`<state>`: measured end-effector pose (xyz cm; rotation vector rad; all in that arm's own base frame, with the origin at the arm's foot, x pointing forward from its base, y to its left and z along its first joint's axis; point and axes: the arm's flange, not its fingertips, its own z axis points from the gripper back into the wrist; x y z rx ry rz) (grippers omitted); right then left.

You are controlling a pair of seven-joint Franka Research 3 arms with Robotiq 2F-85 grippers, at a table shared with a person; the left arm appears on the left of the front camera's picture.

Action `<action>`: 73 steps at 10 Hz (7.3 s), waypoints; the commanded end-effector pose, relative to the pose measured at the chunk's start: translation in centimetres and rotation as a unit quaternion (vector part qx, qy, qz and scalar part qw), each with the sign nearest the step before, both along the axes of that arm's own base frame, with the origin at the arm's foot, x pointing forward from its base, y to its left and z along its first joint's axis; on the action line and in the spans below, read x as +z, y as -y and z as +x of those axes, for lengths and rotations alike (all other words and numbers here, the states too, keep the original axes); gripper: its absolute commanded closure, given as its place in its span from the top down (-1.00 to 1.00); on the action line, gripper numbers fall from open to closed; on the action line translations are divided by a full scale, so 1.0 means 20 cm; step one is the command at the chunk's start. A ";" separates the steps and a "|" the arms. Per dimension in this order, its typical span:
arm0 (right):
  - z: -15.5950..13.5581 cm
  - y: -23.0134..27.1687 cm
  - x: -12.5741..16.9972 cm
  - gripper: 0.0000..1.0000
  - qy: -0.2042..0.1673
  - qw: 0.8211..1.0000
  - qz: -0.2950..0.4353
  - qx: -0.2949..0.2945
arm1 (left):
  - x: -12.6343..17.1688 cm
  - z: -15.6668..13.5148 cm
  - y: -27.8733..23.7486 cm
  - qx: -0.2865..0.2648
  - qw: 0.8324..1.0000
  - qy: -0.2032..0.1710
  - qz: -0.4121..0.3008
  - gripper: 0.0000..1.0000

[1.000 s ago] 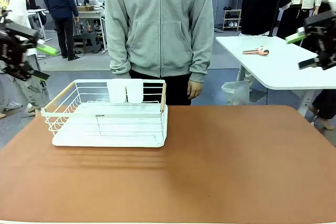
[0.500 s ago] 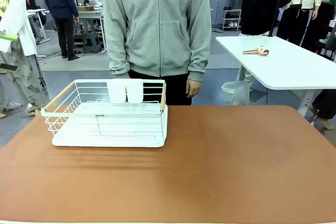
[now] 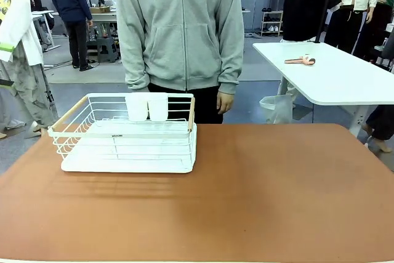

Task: Clean the table.
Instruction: Pick up the Lint Roller when the human hands it over.

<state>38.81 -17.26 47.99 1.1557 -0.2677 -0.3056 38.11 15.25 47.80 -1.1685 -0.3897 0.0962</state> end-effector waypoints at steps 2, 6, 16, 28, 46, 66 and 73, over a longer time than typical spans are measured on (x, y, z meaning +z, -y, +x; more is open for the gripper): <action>-0.04 0.03 0.01 1.00 0.007 1.000 0.007 -0.006 | -0.01 0.00 0.00 0.000 1.000 0.000 0.000 1.00; -0.04 0.03 0.01 1.00 0.007 1.000 0.007 -0.006 | -0.01 0.00 0.00 0.000 1.000 0.000 0.000 1.00; -0.04 0.03 0.01 1.00 0.007 1.000 0.007 -0.006 | -0.01 0.00 0.00 0.000 1.000 0.000 0.000 1.00; -0.04 0.03 0.01 1.00 0.007 1.000 0.007 -0.006 | -0.01 0.00 0.00 0.000 1.000 0.000 0.000 1.00; -0.04 0.03 0.01 1.00 0.007 1.000 0.007 -0.006 | -0.01 0.00 0.00 0.000 1.000 0.000 0.000 1.00; -0.05 -0.34 0.25 1.00 -0.165 0.970 -0.054 -0.167 | -0.01 0.00 0.00 0.000 1.000 0.000 0.000 1.00; 0.10 -0.59 0.19 1.00 -0.157 0.969 -0.037 -0.187 | -0.01 0.00 0.00 0.000 1.000 0.000 0.000 1.00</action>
